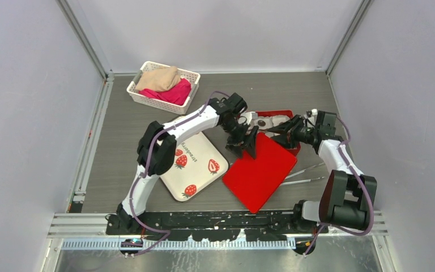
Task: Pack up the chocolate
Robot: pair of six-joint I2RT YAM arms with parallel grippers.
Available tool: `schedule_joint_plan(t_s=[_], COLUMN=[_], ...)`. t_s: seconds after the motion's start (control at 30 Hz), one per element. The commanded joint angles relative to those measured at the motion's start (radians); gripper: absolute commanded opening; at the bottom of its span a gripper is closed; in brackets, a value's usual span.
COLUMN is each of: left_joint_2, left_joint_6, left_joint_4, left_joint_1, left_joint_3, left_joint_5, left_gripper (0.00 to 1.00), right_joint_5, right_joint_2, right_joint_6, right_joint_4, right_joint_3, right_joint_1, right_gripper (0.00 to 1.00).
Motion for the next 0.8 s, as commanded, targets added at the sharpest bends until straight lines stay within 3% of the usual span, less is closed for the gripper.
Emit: schedule_joint_plan(t_s=[0.0,0.5,0.77], left_joint_2=[-0.016,0.044,0.047], left_joint_6=[-0.005,-0.052,-0.081], left_joint_4=[0.077,0.062,0.077], left_joint_1=[0.015,0.076,0.105], left_joint_3=[0.059,0.229,0.235], left_joint_5=[-0.027,-0.08,-0.112], left_gripper=[0.72,0.72,0.72], right_joint_5=[-0.138,-0.146,-0.198], right_joint_2=[0.023,0.286,0.458], right_joint_6=[0.125,0.187,0.351], right_joint_4=[0.14,0.272,0.531], right_joint_3=[0.066,0.293,0.356], right_joint_1=[0.024,0.104,0.106], right_gripper=[0.47,0.45,0.42])
